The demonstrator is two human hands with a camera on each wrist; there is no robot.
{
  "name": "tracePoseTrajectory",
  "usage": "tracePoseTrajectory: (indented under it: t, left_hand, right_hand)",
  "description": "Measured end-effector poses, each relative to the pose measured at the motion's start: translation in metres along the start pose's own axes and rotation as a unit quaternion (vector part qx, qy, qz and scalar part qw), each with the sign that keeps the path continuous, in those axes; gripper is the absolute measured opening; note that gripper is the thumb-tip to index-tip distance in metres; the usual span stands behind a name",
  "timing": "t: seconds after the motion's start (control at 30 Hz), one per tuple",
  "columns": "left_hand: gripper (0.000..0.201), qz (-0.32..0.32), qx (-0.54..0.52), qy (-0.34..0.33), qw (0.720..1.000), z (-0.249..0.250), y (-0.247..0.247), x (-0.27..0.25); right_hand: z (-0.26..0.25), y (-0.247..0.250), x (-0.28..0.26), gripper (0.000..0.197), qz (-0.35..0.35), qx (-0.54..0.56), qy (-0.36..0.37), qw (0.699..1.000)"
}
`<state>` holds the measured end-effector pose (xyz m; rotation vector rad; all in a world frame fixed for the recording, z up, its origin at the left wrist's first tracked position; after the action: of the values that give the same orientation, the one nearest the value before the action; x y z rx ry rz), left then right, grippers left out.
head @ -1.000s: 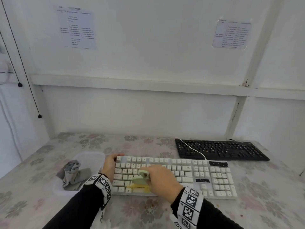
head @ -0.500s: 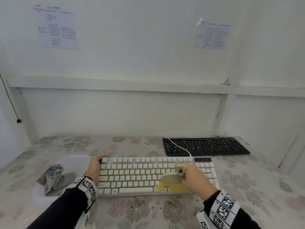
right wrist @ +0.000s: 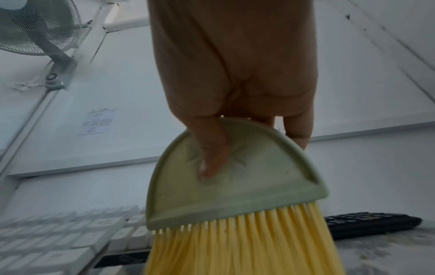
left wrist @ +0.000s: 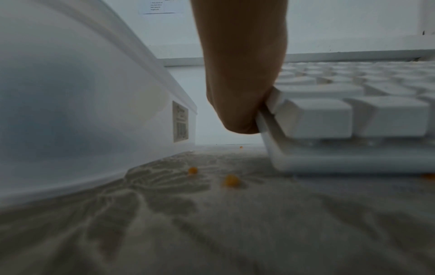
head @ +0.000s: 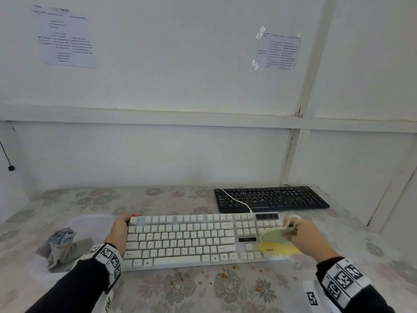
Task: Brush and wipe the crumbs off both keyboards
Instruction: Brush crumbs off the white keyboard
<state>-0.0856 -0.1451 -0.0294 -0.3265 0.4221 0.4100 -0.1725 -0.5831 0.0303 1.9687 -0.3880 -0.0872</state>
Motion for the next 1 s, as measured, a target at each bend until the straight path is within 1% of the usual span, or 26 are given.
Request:
tracePoseTrajectory:
  t: [0.07, 0.13, 0.23, 0.27, 0.33, 0.37, 0.47, 0.53, 0.63, 0.7, 0.77, 0.83, 0.9, 0.93, 1.0]
  left_hand:
    - [0.02, 0.007, 0.004, 0.001, 1.0, 0.0, 0.001, 0.0]
    - [0.021, 0.01, 0.008, 0.0, 1.0, 0.0, 0.001, 0.001]
    - [0.02, 0.01, 0.012, -0.005, 1.0, 0.0, 0.0, 0.0]
    - [0.021, 0.011, 0.016, -0.006, 1.0, 0.001, 0.001, 0.001]
    - [0.024, 0.011, 0.018, -0.01, 1.0, 0.001, 0.0, 0.002]
    - [0.024, 0.011, 0.02, -0.01, 1.0, 0.0, 0.0, 0.003]
    - [0.024, 0.012, 0.018, -0.014, 1.0, 0.0, 0.001, 0.005]
    - [0.027, 0.012, 0.021, -0.011, 1.0, -0.001, 0.003, 0.005]
    - [0.03, 0.01, 0.022, -0.01, 1.0, -0.001, 0.004, 0.005]
    - [0.032, 0.007, 0.019, -0.003, 1.0, -0.001, 0.004, 0.004]
    - [0.032, 0.004, 0.014, 0.001, 1.0, -0.002, 0.003, 0.004]
    - [0.03, 0.0, 0.015, 0.006, 1.0, -0.001, 0.003, 0.002]
    - [0.029, -0.002, 0.011, 0.008, 1.0, 0.0, 0.003, 0.002]
    - [0.028, -0.005, 0.009, 0.008, 1.0, 0.001, 0.002, 0.001]
    - [0.026, -0.009, 0.009, 0.004, 1.0, 0.001, 0.0, 0.001]
  right_hand:
    - [0.009, 0.003, 0.003, 0.011, 0.009, -0.014, -0.013, 1.0]
    - [0.012, 0.012, 0.0, 0.005, 0.02, -0.026, -0.031, 0.999]
    - [0.02, 0.026, -0.003, 0.023, 0.063, -0.054, -0.061, 0.995]
    - [0.023, 0.029, -0.004, 0.021, 0.077, -0.079, -0.068, 0.992]
    - [0.022, 0.035, -0.007, 0.01, 0.1, -0.127, -0.085, 0.983]
    - [0.019, 0.037, -0.009, 0.014, 0.109, -0.127, -0.086, 0.982]
    - [-0.006, 0.043, -0.016, 0.033, 0.137, -0.086, -0.037, 0.986]
    - [-0.033, 0.044, -0.021, 0.035, 0.156, -0.054, 0.014, 0.986]
    - [-0.083, 0.033, -0.028, 0.041, 0.126, 0.041, 0.082, 0.988]
    - [-0.118, 0.019, -0.037, 0.042, 0.076, 0.12, 0.124, 0.982]
    - [-0.154, 0.0, -0.049, 0.037, 0.008, 0.164, 0.173, 0.971]
    - [-0.187, -0.022, -0.06, 0.023, -0.053, 0.164, 0.226, 0.959]
    - [-0.214, -0.044, -0.071, 0.01, -0.091, 0.141, 0.281, 0.945]
    - [-0.224, -0.054, -0.076, 0.008, -0.104, 0.13, 0.307, 0.937]
    - [-0.241, -0.07, -0.084, 0.012, -0.115, 0.103, 0.349, 0.924]
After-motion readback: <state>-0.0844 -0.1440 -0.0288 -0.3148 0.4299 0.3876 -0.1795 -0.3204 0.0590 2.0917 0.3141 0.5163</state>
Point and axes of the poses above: each hand's wrist, its own x-axis towards the middle knuckle, its own y-axis out of the back of the hand, z = x × y, the point moved 2 cm from there along x, towards the middle knuckle, and after that the axes turned 6 degrees about z, right-handed, at the moved point
